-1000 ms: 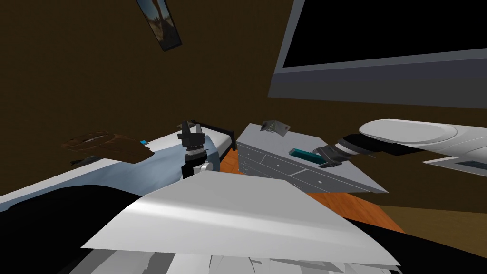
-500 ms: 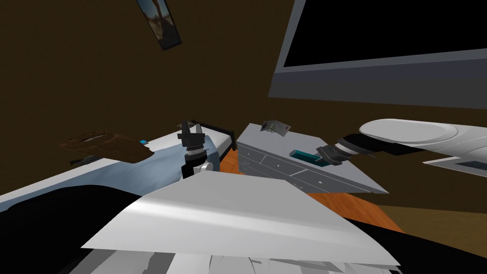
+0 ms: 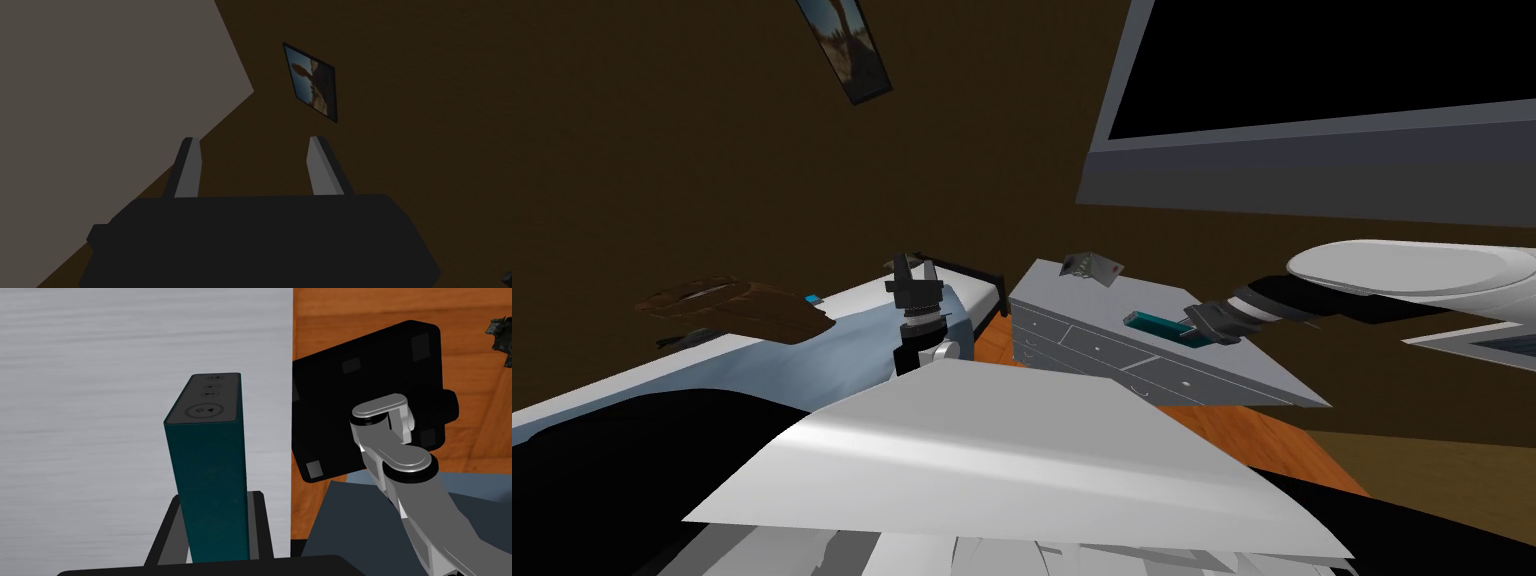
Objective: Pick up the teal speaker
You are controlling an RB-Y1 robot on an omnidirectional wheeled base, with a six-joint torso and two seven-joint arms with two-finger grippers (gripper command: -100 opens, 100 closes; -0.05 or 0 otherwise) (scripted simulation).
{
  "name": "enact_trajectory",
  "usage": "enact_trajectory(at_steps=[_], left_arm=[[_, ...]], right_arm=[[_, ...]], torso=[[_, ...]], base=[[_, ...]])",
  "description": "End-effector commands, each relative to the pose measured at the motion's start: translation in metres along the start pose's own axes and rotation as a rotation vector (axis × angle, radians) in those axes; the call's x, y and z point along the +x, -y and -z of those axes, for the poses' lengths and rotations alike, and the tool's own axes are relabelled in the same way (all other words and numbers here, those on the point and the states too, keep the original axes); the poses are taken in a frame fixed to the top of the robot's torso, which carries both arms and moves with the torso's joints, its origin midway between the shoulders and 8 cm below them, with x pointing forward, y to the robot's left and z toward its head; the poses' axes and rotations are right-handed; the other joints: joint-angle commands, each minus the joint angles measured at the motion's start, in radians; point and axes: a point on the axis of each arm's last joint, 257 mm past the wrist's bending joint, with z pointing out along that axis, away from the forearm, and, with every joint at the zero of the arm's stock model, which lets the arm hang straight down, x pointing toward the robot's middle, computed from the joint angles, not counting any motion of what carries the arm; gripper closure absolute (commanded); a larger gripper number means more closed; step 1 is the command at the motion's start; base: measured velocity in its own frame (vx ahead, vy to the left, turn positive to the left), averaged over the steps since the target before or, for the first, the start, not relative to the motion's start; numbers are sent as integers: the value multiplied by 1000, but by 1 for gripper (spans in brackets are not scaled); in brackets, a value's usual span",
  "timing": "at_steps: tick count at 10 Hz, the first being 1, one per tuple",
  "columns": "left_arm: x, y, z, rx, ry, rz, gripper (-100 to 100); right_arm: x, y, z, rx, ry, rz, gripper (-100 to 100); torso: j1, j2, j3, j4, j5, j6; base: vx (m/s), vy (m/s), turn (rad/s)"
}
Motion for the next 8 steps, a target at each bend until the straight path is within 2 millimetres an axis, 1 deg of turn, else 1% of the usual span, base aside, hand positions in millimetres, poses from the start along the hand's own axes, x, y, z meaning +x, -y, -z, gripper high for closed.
enact_trajectory(at_steps=[1, 2, 3, 4, 5, 6, 8], left_arm=[[0, 0, 0, 0, 0, 0, 0], [0, 0, 0, 0, 0, 0, 0], [0, 0, 0, 0, 0, 0, 0], [0, 0, 0, 0, 0, 0, 0], [0, 0, 0, 0, 0, 0, 0], [0, 0, 0, 0, 0, 0, 0], [0, 0, 0, 0, 0, 0, 0]], right_arm=[[-6, 9, 16, 42, 10, -6, 100], [-4, 8, 22, 41, -3, -11, 100], [-3, 7, 21, 38, -4, -11, 100], [2, 1, 14, 15, -14, -20, 100], [-10, 16, 33, 71, 1, -10, 100], [-10, 16, 38, 70, -10, -11, 100], [-2, 7, 27, 35, -25, -24, 100]], torso=[[0, 0, 0, 0, 0, 0], [1, 0, 0, 1, 1, 0], [1, 0, 1, 1, 1, 0], [1, 1, 1, 1, 1, 0], [1, 1, 1, 1, 0, 1], [-2, 1, 2, 2, 1, 1], [0, 2, 2, 1, 1, 0]], base=[[3, 5, -15], [0, 0, 0], [0, 0, 0], [0, 0, 0], [4, -49, -134], [-8, -51, -35], [-5, -8, 16]])
